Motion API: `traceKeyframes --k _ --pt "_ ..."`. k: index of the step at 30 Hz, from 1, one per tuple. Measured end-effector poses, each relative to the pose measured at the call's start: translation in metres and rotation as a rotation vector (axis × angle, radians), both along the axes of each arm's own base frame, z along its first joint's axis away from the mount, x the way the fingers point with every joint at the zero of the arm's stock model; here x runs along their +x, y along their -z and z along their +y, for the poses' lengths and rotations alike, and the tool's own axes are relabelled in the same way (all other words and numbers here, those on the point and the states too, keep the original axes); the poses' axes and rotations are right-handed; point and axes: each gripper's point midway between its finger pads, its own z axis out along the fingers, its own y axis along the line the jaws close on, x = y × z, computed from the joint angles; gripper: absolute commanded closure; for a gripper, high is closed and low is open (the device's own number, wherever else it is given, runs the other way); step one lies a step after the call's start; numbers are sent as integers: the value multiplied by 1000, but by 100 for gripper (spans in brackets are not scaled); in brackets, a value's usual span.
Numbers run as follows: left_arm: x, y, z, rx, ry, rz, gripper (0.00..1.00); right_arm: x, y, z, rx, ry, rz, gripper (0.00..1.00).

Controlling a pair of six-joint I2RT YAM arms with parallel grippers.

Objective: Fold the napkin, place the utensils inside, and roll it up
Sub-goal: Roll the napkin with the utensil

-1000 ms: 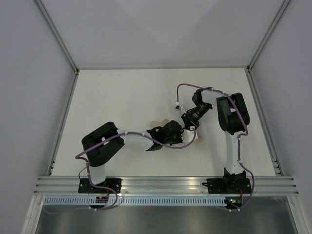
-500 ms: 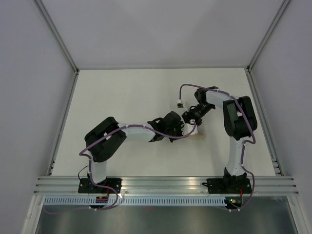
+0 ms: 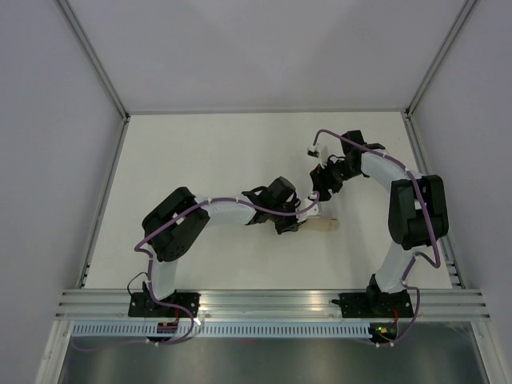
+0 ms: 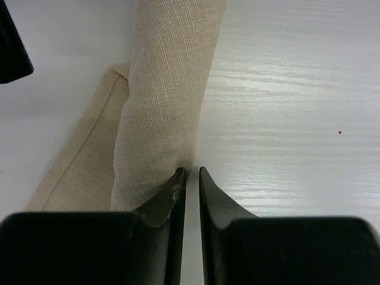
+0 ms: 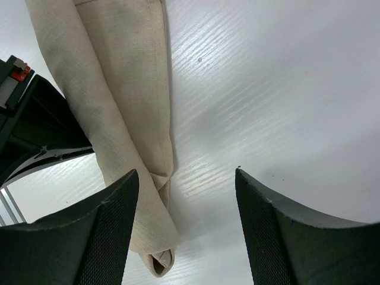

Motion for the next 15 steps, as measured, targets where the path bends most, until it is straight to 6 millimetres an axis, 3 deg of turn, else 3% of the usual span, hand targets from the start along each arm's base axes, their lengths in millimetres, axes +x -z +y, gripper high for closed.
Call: traceKeyframes --k 4,9,15 --pt "-1 0 1 5 -1 12 78 -4 4 0 0 -15 -7 29" --pt "-2 0 4 15 -8 31 73 -24 9 -4 -4 -19 -25 28" --pt "1 -1 10 21 -28 71 70 -36 -24 -9 4 -8 -237 26"
